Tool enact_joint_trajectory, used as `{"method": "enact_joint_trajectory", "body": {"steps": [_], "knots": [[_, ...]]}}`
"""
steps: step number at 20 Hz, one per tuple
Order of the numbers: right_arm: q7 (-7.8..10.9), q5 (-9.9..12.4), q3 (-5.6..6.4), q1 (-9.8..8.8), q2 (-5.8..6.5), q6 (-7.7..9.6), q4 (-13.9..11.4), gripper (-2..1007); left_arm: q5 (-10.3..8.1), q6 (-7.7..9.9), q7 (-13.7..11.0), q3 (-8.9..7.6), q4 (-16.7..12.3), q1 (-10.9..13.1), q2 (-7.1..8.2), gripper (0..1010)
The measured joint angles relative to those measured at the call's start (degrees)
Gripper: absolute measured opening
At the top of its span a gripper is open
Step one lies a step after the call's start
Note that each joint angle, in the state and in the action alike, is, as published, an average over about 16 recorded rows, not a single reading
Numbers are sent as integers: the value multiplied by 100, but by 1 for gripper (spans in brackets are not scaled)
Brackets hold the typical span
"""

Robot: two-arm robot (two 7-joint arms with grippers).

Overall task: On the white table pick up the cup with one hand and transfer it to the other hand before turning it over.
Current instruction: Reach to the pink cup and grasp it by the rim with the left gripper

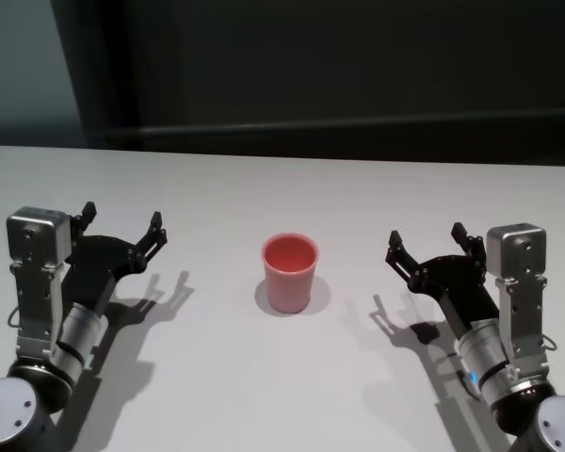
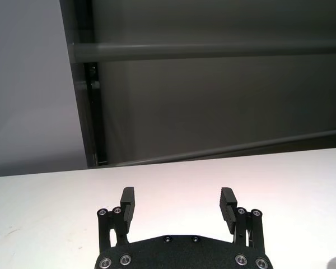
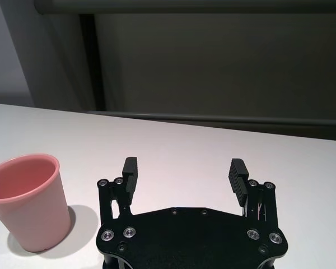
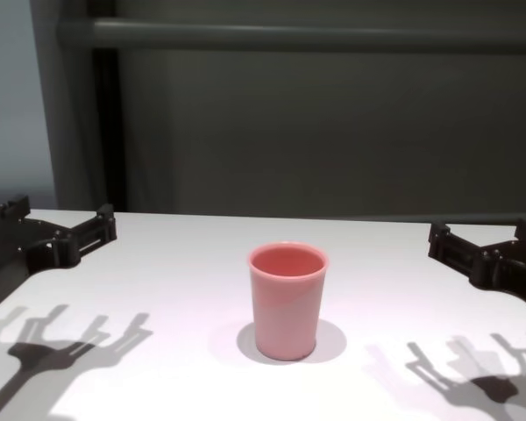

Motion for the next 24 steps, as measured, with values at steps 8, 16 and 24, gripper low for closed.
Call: {"method": "enact_joint_trajectory", "body": {"steps": [8,16,24], "knots": [[0,0,0,0,0,0,0,1002,0,0,0,0,0,0,0,1001],[0,0,0,0,0,0,0,1002,0,0,0,0,0,0,0,1001],[0,0,0,0,0,0,0,1002,0,0,0,0,0,0,0,1001]]}}
